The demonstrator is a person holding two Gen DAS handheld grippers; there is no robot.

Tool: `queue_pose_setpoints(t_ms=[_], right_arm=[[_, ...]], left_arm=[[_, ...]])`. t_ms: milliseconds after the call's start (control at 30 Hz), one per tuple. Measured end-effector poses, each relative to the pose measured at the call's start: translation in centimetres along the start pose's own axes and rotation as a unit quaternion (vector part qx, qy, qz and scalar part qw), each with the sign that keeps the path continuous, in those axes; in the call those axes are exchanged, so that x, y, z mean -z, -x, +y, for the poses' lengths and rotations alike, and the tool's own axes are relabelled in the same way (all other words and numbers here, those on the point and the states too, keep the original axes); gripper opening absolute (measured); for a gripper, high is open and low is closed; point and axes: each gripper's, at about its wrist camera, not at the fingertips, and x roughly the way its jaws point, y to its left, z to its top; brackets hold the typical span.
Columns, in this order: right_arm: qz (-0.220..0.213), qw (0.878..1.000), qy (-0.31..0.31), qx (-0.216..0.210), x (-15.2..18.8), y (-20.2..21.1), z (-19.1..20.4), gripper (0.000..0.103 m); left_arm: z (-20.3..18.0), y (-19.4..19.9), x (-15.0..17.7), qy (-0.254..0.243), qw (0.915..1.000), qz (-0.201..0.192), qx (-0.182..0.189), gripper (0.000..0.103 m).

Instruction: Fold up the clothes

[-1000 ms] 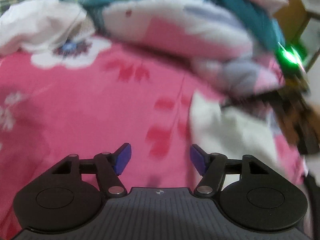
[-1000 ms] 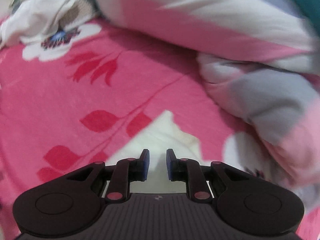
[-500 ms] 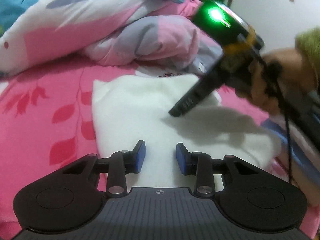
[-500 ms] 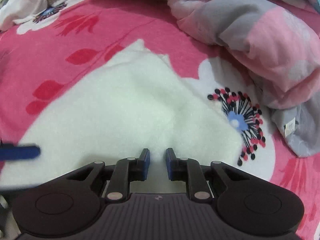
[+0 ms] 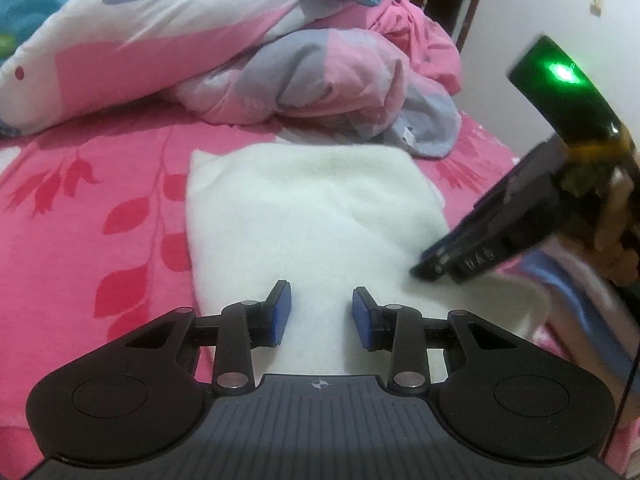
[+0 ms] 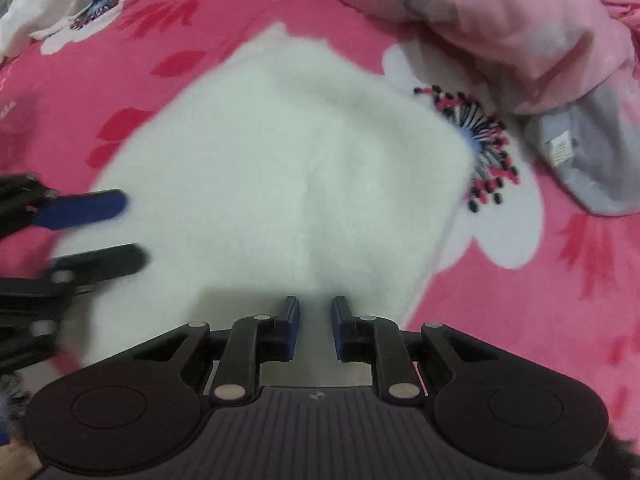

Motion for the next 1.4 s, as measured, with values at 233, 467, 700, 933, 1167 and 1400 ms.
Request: queue_pose_setpoints(t_ms=[233, 467, 700, 933, 1167, 1400], right_arm=[[-0.016, 1.0, -0.017, -0.004, 0.1, 5.7, 0.8, 0.018], [0.035, 0.999, 0.013, -0.034, 3.3, 2.6, 2.8, 0.018], [0.014, 0.998, -0.038, -0.052, 2.6, 5.2, 2.2, 0.018], [0.044, 0.997, -0.022, -0.056, 4.7, 2.2, 3.3, 0.019], [0.041, 0.998, -0.012, -0.05, 5.1, 1.5, 3.7, 0.019], [0.037, 0.998, -0.013, -0.044, 5.4, 1.5, 3.9, 0.019]], left_arm=[[-0.1, 0.0, 0.1, 0.001, 1.0, 0.0, -0.005, 0.034], [0.0, 0.0, 0.4, -0.004, 1.0, -0.002, -0.003, 0.035], [0.6, 0.2, 0.5, -0.004, 1.0, -0.004, 0.003, 0.035], [0.8, 0.3, 0.6, -0.01, 0.9999, -0.001, 0.011, 0.036], [1.2, 0.4, 0.7, -0.009, 0.9998, -0.003, 0.017, 0.036], [1.1, 0.4, 0.8, -0.014, 0.9998, -0.007, 0.016, 0.036]])
